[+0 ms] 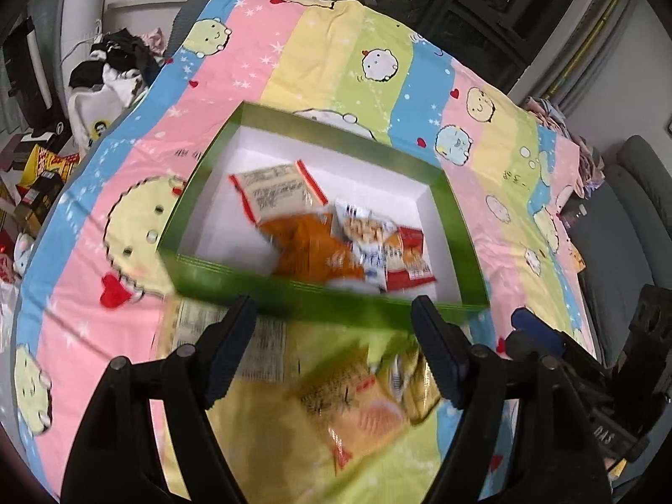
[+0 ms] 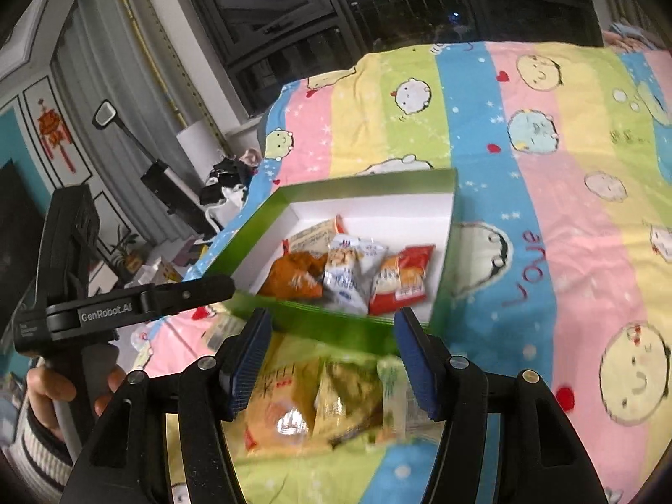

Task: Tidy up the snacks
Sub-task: 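Move the right gripper back to the yellow rice cracker bag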

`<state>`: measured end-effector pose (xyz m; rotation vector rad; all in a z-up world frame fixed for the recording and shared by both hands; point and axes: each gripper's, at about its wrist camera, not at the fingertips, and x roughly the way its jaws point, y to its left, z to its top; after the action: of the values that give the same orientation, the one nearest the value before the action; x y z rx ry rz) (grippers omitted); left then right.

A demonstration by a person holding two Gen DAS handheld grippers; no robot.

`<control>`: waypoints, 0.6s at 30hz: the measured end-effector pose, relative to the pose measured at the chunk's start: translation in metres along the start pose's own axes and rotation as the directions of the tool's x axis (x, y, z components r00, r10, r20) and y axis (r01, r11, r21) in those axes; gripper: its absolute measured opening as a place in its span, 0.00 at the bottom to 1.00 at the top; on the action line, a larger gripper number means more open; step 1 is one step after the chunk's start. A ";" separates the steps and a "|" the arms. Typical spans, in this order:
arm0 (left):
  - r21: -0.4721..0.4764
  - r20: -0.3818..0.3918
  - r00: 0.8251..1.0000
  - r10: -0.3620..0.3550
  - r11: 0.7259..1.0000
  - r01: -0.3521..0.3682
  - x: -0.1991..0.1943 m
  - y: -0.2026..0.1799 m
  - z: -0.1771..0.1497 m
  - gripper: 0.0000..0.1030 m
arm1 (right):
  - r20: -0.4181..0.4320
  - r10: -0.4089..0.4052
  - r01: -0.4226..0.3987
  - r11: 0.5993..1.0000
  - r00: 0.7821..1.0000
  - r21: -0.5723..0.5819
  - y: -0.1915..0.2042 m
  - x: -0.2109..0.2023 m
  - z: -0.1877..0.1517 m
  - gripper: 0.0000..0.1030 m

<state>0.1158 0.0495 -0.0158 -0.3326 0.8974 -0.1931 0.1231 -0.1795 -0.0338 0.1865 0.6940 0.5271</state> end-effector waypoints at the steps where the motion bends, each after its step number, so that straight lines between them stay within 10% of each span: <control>1: -0.005 -0.005 1.000 -0.001 1.000 0.001 -0.002 0.001 -0.004 0.74 | -0.006 -0.001 0.001 1.000 1.000 0.011 -0.001 -0.004 -0.004 0.59; 18: -0.154 -0.122 0.992 -0.040 0.988 0.021 -0.010 0.031 -0.085 0.74 | -0.144 0.026 -0.017 0.998 0.989 0.067 0.002 -0.007 -0.070 0.59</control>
<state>0.0433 0.0640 -0.0692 -0.4803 1.0338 -0.1755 0.0720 -0.1817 -0.0826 0.2187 0.8527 0.5428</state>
